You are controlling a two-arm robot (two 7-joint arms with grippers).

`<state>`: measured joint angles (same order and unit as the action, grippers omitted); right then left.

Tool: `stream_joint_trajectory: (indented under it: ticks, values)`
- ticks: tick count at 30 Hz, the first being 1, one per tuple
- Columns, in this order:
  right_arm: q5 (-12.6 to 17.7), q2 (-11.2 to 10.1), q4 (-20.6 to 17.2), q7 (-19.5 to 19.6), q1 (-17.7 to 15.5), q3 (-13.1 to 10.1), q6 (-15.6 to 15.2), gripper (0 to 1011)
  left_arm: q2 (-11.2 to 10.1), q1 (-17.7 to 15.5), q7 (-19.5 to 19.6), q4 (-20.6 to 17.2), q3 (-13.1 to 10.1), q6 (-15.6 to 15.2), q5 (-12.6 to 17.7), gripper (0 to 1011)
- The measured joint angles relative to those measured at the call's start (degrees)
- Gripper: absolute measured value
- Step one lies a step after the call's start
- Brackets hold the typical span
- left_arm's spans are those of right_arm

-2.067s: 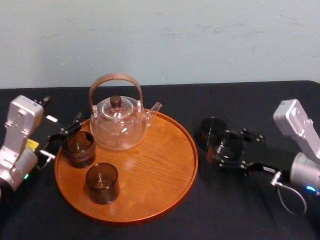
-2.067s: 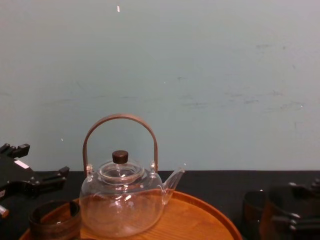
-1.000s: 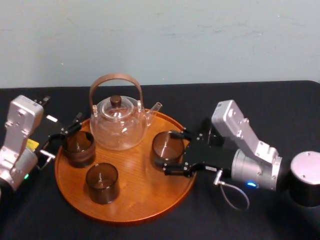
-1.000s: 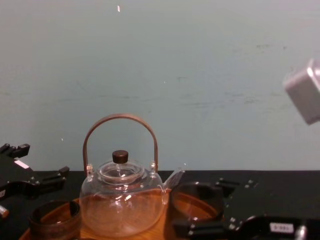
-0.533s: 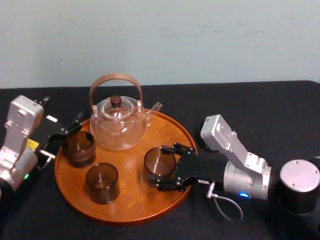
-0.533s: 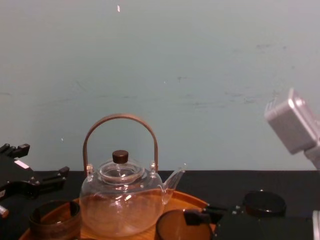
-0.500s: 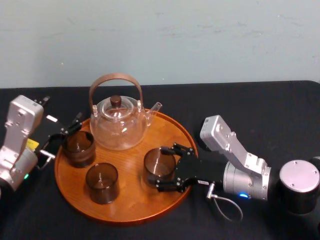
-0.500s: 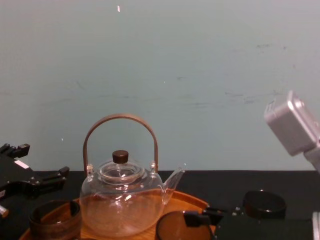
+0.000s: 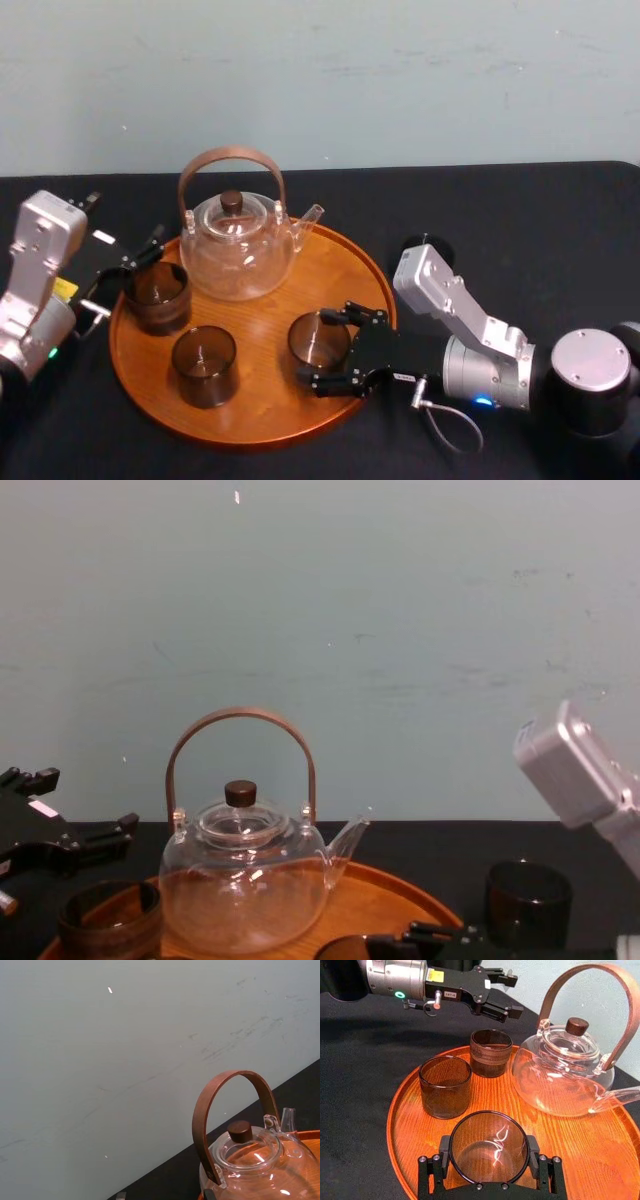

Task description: Pick up the glass from the table and place it on the tray.

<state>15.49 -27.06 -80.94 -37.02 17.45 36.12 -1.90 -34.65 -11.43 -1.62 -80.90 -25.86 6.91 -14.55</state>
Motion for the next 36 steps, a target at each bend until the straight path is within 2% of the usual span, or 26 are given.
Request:
stream_joint_trajectory:
  ticks: [25, 30, 36]
  values:
    - [-0.5, 0.3, 0.7, 0.5, 0.0, 0.4, -0.5, 916, 0.0, 0.0, 0.0, 0.0, 0.0, 0.0, 0.0, 1001]
    - [-0.4, 0.3, 0.7, 0.5, 0.0, 0.4, -0.5, 1002, 0.0, 0.0, 0.0, 0.0, 0.0, 0.0, 0.0, 1001]
    - [-0.4, 0.3, 0.7, 0.5, 0.0, 0.4, -0.4, 1002, 0.0, 0.0, 0.0, 0.0, 0.0, 0.0, 0.0, 1001]
